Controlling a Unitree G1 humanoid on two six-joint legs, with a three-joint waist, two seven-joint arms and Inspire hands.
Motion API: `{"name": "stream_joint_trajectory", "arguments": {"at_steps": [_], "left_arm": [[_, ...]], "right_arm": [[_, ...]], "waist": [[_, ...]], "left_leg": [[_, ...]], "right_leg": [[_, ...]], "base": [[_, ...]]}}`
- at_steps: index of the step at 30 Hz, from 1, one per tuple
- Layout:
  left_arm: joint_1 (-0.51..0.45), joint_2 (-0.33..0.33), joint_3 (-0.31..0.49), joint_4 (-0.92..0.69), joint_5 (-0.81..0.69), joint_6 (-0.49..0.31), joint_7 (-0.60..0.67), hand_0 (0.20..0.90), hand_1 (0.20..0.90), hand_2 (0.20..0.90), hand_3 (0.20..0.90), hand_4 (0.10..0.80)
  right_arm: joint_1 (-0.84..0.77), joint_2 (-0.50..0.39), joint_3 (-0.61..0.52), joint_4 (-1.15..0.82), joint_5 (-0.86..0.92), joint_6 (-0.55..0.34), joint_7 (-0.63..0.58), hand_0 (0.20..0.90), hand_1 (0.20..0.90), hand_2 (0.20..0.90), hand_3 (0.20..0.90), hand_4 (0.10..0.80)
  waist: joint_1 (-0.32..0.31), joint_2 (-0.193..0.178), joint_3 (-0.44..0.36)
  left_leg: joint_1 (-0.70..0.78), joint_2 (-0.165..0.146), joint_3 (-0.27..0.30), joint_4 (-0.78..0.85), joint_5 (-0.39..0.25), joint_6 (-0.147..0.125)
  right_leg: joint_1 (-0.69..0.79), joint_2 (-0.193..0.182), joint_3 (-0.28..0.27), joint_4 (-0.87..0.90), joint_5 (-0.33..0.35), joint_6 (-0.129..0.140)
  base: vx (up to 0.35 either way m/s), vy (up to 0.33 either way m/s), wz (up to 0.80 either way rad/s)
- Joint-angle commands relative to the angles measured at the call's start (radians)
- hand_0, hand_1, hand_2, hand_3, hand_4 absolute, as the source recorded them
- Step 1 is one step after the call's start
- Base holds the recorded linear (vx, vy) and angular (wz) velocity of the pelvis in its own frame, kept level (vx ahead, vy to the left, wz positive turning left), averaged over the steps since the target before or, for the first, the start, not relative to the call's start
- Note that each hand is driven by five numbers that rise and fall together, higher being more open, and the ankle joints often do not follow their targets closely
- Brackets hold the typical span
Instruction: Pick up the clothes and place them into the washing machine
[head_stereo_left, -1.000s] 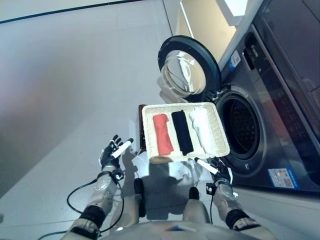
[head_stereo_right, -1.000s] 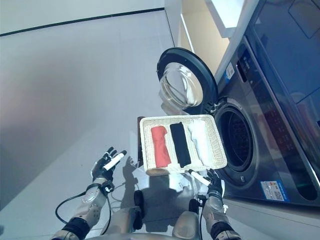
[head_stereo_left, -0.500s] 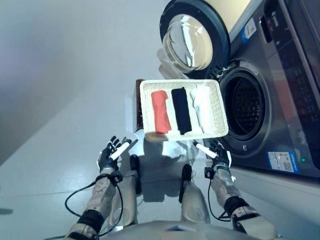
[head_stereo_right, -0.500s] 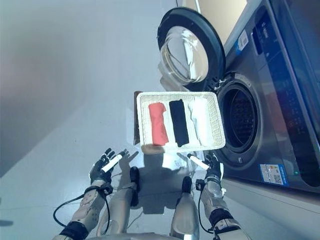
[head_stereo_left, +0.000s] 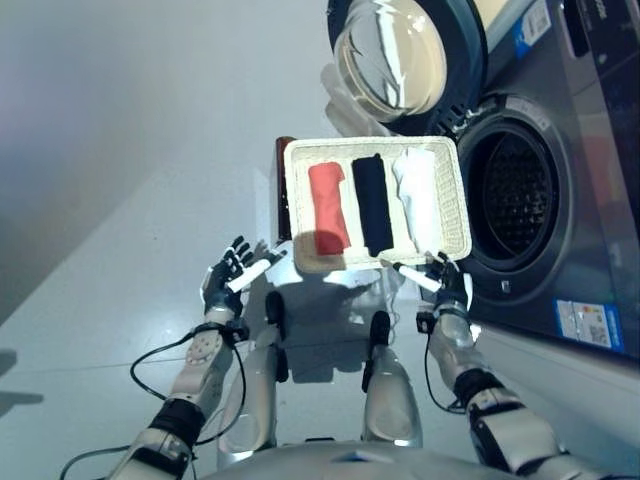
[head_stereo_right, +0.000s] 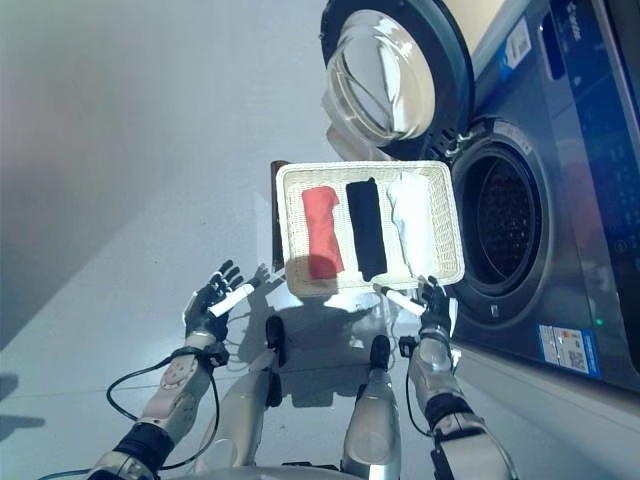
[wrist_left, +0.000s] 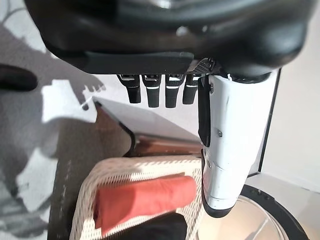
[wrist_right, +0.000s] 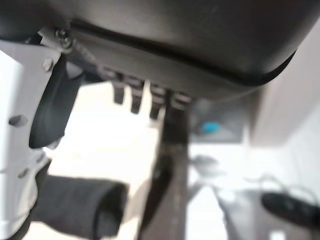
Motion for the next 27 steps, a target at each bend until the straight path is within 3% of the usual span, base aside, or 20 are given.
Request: {"name": "stream_joint_trajectory", "arguments": {"at_steps": [1, 7, 12, 18, 27], "left_arm": [[0.047, 0.021, 0.043, -0.128, 0.021, -0.082, 0.009, 0.900, 0.900, 0.900, 0.900, 0.800], [0.045, 0.023, 0.012, -0.170, -0.003, -0.081, 0.003, 0.900, 0.900, 0.900, 0.900, 0.800], [0.008, 0.026, -0.035, -0.197, -0.022, -0.079, 0.004, 0.900, 0.900, 0.900, 0.900, 0.800], [0.020, 0.032, -0.070, -0.243, -0.040, -0.079, -0.012, 0.900, 0.900, 0.900, 0.900, 0.800], [0.021, 0.044, -0.104, -0.254, -0.068, -0.083, -0.018, 0.900, 0.900, 0.900, 0.900, 0.800]], "right_arm": [[-0.096, -0.163, 0.016, -0.028, -0.174, 0.011, -0.128, 0.900, 0.900, 0.900, 0.900, 0.800], [-0.286, -0.283, 0.050, 0.054, -0.260, 0.071, -0.195, 0.900, 0.900, 0.900, 0.900, 0.800], [-0.381, -0.329, 0.080, 0.186, -0.228, 0.079, -0.193, 0.900, 0.900, 0.900, 0.900, 0.800], [-0.452, -0.367, 0.072, 0.268, -0.151, 0.063, -0.175, 0.900, 0.900, 0.900, 0.900, 0.800], [-0.532, -0.413, 0.078, 0.366, -0.119, 0.067, -0.159, 0.900, 0.900, 0.900, 0.900, 0.800]], "waist": [[0.021, 0.000, -0.029], [0.021, 0.007, -0.011], [0.023, 0.026, 0.027], [0.042, 0.055, 0.039], [0.082, 0.089, 0.048]], "left_leg": [[-0.033, 0.074, -0.025, 0.145, -0.111, -0.110], [-0.070, 0.080, -0.017, 0.141, -0.092, -0.121], [-0.142, 0.086, -0.030, 0.193, -0.093, -0.131], [-0.254, 0.097, -0.031, 0.285, -0.119, -0.142], [-0.392, 0.087, -0.054, 0.476, -0.195, -0.125]], "right_leg": [[-0.048, -0.067, -0.001, -0.002, 0.127, 0.016], [-0.101, -0.064, 0.003, 0.012, 0.128, 0.016], [-0.172, -0.066, 0.005, 0.093, 0.095, 0.009], [-0.288, -0.074, 0.016, 0.198, 0.054, 0.006], [-0.424, -0.094, 0.042, 0.387, -0.022, -0.005]], "base": [[-0.075, 0.031, -0.19], [-0.067, 0.020, -0.12], [-0.087, -0.024, 0.03], [-0.053, -0.012, 0.12], [-0.023, 0.016, 0.08]]}}
